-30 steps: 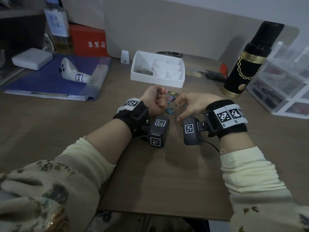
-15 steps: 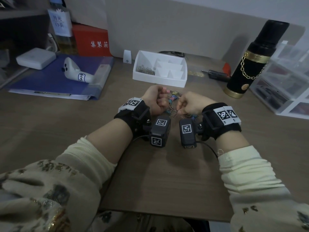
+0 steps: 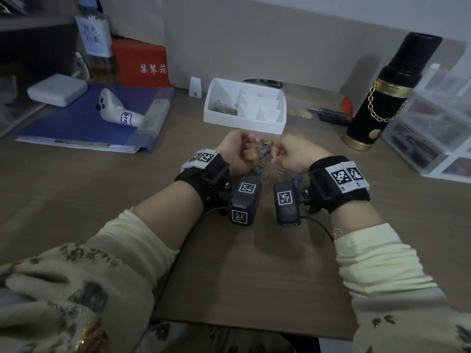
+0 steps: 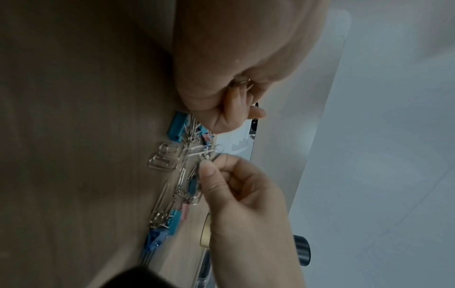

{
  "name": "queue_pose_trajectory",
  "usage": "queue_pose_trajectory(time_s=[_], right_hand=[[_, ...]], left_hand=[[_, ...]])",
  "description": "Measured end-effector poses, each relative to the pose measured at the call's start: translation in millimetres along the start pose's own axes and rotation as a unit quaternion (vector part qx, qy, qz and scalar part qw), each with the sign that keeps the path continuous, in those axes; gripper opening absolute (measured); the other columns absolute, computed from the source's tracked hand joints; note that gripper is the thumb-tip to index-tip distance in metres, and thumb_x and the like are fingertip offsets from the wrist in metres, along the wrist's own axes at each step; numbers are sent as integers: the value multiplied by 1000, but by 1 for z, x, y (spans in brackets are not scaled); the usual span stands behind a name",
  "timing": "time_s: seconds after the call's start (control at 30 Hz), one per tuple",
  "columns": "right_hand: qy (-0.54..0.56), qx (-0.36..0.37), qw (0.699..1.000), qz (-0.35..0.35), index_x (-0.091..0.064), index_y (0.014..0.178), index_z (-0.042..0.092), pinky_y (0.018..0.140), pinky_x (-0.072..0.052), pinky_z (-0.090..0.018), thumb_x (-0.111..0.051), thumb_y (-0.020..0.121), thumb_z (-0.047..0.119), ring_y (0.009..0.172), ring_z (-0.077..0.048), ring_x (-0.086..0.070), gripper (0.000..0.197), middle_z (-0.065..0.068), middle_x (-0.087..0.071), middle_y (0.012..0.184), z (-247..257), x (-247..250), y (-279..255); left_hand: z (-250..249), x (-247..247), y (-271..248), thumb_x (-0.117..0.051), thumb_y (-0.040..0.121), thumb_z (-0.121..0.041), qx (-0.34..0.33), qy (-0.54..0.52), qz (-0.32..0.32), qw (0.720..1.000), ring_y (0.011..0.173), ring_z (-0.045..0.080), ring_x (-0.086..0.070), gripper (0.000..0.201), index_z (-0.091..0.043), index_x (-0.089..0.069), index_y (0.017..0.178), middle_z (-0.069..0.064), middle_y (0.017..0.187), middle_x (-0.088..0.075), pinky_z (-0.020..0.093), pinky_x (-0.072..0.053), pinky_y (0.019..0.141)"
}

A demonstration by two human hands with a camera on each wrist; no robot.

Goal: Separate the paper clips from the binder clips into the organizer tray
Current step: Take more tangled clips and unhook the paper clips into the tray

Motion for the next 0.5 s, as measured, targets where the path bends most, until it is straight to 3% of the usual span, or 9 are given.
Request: queue_pose_trajectory(time_s=[0.07, 0.17, 0.27, 0.37, 0.5], right_hand=[[15, 1, 999, -38, -60, 82, 15, 68, -38, -26, -59, 90, 13, 77, -14, -53, 9, 2, -56, 84, 1, 6, 0], [50, 22, 994, -95, -59, 85, 15, 68, -39, -25, -59, 90, 12, 80, -17, -55, 6, -1, -58, 90, 5, 15, -1], [74, 49, 987, -133, -58, 83, 16, 66, -40, -21, -59, 90, 12, 76, -12, -53, 8, 3, -57, 83, 10, 19, 0], [102, 68, 977, -174, -57, 80, 15, 67, -44, -22, -60, 89, 13, 69, -9, -52, 11, 5, -56, 75, 15, 20, 2], [132, 91, 965, -209, -58, 78, 19, 59, -39, -8, -63, 87, 14, 70, -8, -53, 11, 4, -59, 77, 19, 20, 1]], left_hand=[[-1, -1, 1, -33, 97, -19, -8, -1, -3, 1000, 27, 9, -22, 35, -13, -39, 63, -3, 39, -31, 11, -17, 31], [-1, -3, -1, -31, 98, -19, -8, -6, -3, 1000, 39, 9, -25, 35, -11, -41, 65, -2, 51, -34, 16, -21, 36], [-1, -5, -1, -30, 99, -22, -4, -12, -4, 1000, 51, 10, -28, 36, -9, -44, 69, -1, 64, -34, 17, -24, 49], [-1, -6, 3, -34, 98, -24, 4, -46, -18, 999, 57, 12, -45, 26, -9, -48, 81, 3, 73, -47, 21, -38, 56], [1, -10, 0, -34, 99, -26, 22, -78, 29, 996, 65, 19, -57, 21, -10, -47, 94, 10, 61, -59, 31, -54, 71]])
Point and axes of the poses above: each hand's wrist, its own y-axis towards the middle knuckle, its own x-axis out of the back of the hand, z = x × y, the point moved 2 cm from there along y, towards the middle knuckle
